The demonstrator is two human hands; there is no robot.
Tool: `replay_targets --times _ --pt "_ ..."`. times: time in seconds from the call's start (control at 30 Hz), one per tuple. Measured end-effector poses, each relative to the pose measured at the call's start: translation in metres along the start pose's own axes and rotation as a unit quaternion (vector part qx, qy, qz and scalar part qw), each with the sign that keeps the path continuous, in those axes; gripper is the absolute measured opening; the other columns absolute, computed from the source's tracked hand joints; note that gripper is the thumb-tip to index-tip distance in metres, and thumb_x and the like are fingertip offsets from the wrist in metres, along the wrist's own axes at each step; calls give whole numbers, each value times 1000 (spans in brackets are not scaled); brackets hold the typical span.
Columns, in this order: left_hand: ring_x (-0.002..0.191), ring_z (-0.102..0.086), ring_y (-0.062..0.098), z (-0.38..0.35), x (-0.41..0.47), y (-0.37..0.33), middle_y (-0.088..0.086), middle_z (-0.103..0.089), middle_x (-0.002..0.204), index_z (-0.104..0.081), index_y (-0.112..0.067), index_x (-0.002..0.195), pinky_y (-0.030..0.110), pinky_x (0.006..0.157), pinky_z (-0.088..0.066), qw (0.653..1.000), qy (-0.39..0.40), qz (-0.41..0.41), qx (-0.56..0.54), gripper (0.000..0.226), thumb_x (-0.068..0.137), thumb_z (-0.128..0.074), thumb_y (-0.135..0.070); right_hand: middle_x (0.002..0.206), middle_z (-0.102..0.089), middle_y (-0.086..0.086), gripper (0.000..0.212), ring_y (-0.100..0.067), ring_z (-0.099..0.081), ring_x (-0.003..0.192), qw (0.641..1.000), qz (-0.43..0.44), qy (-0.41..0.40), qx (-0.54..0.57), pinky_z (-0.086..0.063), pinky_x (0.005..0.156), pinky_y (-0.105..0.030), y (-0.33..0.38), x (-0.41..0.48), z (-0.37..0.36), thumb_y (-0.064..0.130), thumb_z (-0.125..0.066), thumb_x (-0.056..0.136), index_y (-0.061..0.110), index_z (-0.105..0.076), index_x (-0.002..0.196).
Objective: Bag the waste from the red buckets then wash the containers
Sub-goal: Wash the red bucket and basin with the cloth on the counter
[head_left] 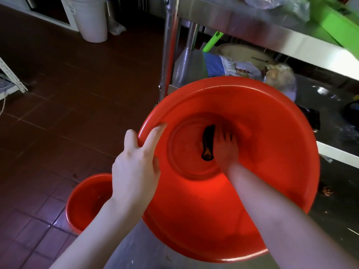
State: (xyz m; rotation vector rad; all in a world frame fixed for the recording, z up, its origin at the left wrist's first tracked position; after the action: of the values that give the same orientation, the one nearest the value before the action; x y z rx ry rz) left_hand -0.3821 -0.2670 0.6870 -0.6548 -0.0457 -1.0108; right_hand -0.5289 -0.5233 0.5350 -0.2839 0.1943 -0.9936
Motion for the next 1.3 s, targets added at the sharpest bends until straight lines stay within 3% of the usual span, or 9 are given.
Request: replay_targets --times 0.13,0.27,0.4,0.63,0.87,0.97,1.1,1.23,1.3 --pt "40 -23 9 0 -3 -6 6 -32 87 -48 -29 139 19 40 -21 1000 -14 11 0 76 73 -63 7 159 -14 -15 59 -31 -29 141 996 -8 93 -12 -28 112 -44 -3 -42 -23 12 -32 97 4 -11 152" --pt "39 -27 14 0 -6 -6 7 -32 87 -45 -31 140 20 40 -23 1000 -3 12 5 77 74 -63 5 129 -59 -9 36 -29 -55 120 980 103 168 8 -39 101 -39 45 -82 -21 17 -49 91 14 -55 126" --pt "44 -37 14 5 -8 4 4 -33 92 -33 -38 145 20 38 -23 999 32 6 -1 77 81 -60 -3 129 -60 -3 35 -27 -51 124 987 109 107 54 -34 102 -43 55 -93 31 25 -43 93 24 -55 126" --pt "62 -52 21 13 -14 12 4 -40 94 -22 -44 148 32 56 -49 995 94 16 -26 75 88 -58 -16 110 -64 -1 42 -25 -56 110 977 103 -45 181 -33 88 -41 15 -147 126 36 -52 87 24 -45 126" --pt "70 -56 21 17 -22 9 5 -51 81 -26 -36 147 29 58 -46 987 159 22 1 78 81 -66 -22 114 -58 6 40 -26 -64 89 941 98 -130 295 -50 74 -37 -35 -197 174 35 -58 87 25 -53 126" --pt "54 -64 18 21 -17 12 3 -59 75 -36 -33 141 31 49 -55 982 167 67 -55 75 76 -71 -22 118 -42 5 40 -27 -63 76 941 94 -155 284 -52 64 -39 -44 -203 182 35 -60 86 20 -57 123" --pt "49 -69 17 16 -26 26 0 -55 86 -41 -32 141 34 46 -58 952 183 192 -154 72 77 -73 -23 114 -50 9 37 -25 -62 77 926 92 -203 304 -49 63 -34 -51 -207 196 35 -59 86 19 -57 120" --pt "50 -69 20 17 -51 28 4 -64 78 -38 -36 140 38 53 -60 958 185 198 -96 61 85 -61 -48 103 -54 11 32 -23 -60 84 909 109 -237 326 -49 64 -36 -57 -211 210 34 -57 86 19 -57 115" --pt "72 -69 21 26 -63 24 2 -60 94 -35 -38 141 40 68 -60 971 168 170 6 64 85 -44 -69 102 -55 10 31 -24 -59 83 902 123 -247 333 -48 64 -36 -58 -214 213 32 -58 86 19 -57 114"
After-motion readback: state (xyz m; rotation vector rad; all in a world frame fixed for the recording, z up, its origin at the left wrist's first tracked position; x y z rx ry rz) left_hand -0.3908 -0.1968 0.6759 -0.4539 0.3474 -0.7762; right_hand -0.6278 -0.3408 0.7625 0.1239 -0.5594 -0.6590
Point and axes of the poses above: each hand's wrist, its own x-axis towards the middle knuckle, its own z-axis out of the back of the hand, y = z × x, the point moved 7 cm from there along x, towards the middle knuckle
